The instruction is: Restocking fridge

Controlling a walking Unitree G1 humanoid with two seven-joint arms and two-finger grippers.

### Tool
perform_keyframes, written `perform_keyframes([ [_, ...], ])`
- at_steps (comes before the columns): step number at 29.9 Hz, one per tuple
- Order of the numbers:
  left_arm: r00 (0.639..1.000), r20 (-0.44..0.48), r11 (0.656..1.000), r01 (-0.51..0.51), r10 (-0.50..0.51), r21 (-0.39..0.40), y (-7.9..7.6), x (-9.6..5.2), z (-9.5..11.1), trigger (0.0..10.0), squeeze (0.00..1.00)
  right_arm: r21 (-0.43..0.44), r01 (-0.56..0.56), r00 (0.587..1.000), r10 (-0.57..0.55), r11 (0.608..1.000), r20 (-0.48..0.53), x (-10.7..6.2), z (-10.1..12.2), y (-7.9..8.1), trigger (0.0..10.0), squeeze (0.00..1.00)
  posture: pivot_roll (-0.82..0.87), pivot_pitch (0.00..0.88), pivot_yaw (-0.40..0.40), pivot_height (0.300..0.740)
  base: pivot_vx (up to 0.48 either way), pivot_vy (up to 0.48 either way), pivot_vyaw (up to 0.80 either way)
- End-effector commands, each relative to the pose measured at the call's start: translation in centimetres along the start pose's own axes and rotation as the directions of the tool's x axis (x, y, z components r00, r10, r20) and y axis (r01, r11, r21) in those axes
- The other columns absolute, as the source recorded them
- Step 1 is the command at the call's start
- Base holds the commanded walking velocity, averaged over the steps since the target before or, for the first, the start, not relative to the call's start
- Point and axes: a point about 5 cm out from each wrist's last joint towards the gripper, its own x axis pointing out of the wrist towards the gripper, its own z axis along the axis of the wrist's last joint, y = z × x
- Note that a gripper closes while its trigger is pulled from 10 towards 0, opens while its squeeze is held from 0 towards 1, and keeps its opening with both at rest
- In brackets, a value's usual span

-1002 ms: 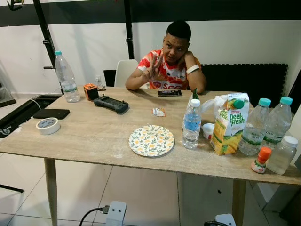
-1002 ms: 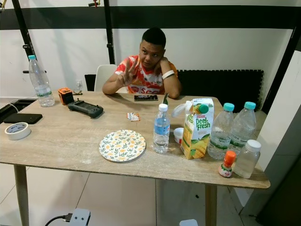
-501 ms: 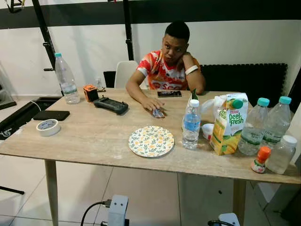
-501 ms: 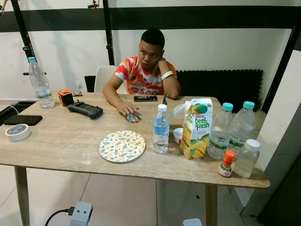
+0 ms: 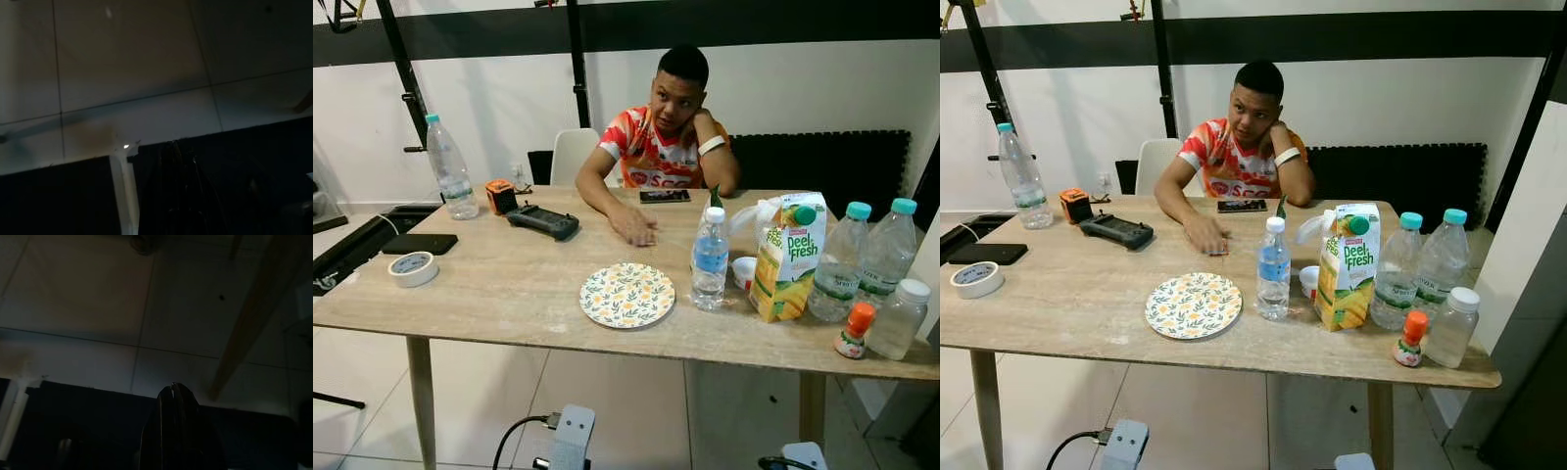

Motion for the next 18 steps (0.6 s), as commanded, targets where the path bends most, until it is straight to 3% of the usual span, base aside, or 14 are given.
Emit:
perform_keyframes([
  [1,1.0,-0.026,1.0,-0.008,0.008,0.008,-0.2,0.0,-0.5,10.0,0.0,-0.004,0.006,1.0,-0.007,1.0,-0.012,-0.1,-0.2,-0.2,10.0,0.0,-0.08,0.053,0.053,0.74,0.0,0.0,0.0],
  [6,1.0,-0.02,1.0,-0.014,0.015,0.008,-0.1,-0.1,-0.6,10.0,0.0,-0.023,0.017,1.0,-0.017,1.0,-0.017,0.0,0.1,-0.6,10.0,0.0,-0.07,0.064,0.046,0.74,0.0,0.0,0.0],
  [18,0.996,-0.024,0.997,-0.083,0.083,0.0,1.3,-0.1,-0.4,10.0,0.0,-0.084,-0.028,0.999,0.025,0.996,-0.029,0.6,1.3,0.3,10.0,0.0,-0.07,0.065,0.015,0.74,0.0,0.0,0.0],
])
